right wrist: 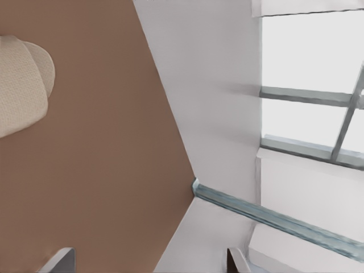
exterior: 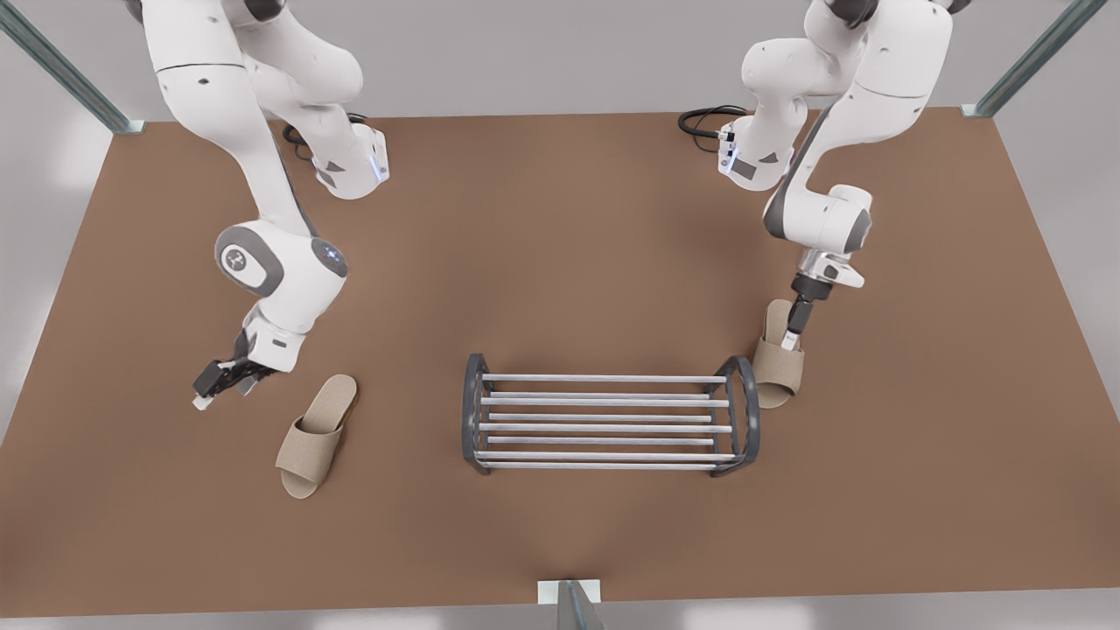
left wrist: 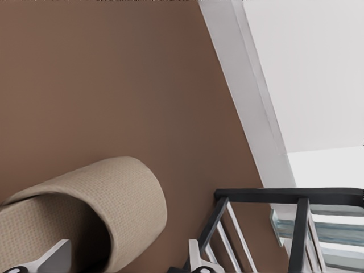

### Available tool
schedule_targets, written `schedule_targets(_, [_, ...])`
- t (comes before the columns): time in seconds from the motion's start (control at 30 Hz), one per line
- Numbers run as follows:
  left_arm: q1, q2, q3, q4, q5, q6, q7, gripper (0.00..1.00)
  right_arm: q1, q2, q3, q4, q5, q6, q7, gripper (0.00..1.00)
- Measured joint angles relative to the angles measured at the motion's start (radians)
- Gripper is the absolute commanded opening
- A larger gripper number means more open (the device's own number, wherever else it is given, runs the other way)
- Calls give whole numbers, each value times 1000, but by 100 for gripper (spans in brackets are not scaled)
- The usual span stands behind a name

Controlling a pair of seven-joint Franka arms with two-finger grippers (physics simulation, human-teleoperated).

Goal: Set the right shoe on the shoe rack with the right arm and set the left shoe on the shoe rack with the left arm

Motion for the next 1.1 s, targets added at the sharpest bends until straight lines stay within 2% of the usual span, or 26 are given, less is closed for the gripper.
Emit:
schedule_targets(0.23, [0,45,-1,26,-52,-36,171,100,7,144,7,43,-490,289,107,100])
schedule_targets(0.33, [0,58,-2,27,-58,-46,224,100,9,189,9,31,-725,308,222,100])
schedule_targets(0.47, [-1,53,-33,28,-62,-54,232,100,56,220,16,-46,-932,215,409,100])
schedule_targets(0.73, [3,87,-41,84,-64,-63,177,100,64,240,16,-109,-1024,86,861,100])
schedule_targets(1.1, [20,141,-50,134,-72,-64,134,100,45,238,9,-107,-1036,80,1299,100])
